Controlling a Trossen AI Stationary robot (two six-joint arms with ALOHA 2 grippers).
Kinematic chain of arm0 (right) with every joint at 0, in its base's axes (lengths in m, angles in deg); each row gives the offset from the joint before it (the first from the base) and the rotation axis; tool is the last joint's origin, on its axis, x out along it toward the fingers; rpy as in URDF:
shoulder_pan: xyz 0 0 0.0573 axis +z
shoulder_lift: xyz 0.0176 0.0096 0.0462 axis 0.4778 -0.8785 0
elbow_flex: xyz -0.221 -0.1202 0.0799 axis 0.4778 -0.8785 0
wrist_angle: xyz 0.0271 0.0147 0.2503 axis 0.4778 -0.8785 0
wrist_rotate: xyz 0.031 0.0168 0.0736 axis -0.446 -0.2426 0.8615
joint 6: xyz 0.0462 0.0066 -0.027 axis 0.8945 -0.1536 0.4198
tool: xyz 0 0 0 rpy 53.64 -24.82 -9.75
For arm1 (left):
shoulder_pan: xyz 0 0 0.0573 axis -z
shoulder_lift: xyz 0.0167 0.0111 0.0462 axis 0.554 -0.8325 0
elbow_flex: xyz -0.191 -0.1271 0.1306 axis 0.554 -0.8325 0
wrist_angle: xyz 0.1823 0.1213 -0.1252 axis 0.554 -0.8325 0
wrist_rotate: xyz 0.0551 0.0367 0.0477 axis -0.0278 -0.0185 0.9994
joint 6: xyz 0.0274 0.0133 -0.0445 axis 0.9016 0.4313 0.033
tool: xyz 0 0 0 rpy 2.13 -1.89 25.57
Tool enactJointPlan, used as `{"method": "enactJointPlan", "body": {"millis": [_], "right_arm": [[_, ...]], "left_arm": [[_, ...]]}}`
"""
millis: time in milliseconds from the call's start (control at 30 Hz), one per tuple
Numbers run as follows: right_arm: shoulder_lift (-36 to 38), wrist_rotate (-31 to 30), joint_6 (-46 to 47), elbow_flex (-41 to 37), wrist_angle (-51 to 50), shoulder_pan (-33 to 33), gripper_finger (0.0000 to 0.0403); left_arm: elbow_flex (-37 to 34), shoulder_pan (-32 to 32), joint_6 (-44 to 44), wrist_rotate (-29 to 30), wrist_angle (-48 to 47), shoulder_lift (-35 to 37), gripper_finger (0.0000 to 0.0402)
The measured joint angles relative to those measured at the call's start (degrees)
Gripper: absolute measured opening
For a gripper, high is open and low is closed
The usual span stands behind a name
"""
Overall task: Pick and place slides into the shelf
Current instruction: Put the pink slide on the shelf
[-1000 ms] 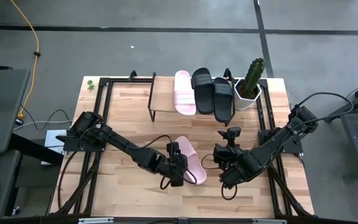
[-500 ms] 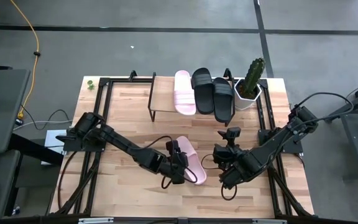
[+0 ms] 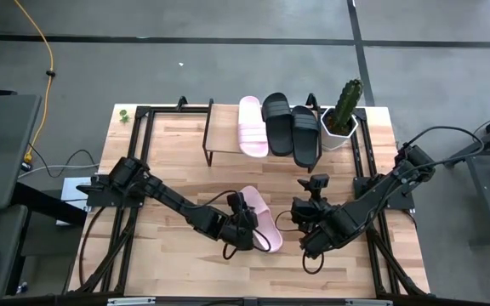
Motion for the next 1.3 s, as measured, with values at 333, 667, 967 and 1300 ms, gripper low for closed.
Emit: {"method": "enactJointPlan", "body": {"millis": [333,667,967,1300], "right_arm": [[0.00,-0.04,0.00,0.00,0.03,-0.01,0.0288],[0.00,-0.04,0.00,0.00,0.03,-0.01,0.0288],[0.00,-0.04,0.00,0.00,0.03,-0.01,0.0288],[0.00,-0.04,0.00,0.00,0.03,-0.01,0.0288]], "left_arm": [[-0.02,-0.04,0.61,4.35,-0.43,-0.02,0.0248],[0.00,-0.75,2.03,6.86,-0.53,-0.02,0.0248],[0.00,-2.86,0.07,5.85,-3.56,-0.02,0.0248],[0.00,-2.99,-0.55,5.50,-3.86,-0.02,0.0248]]}}
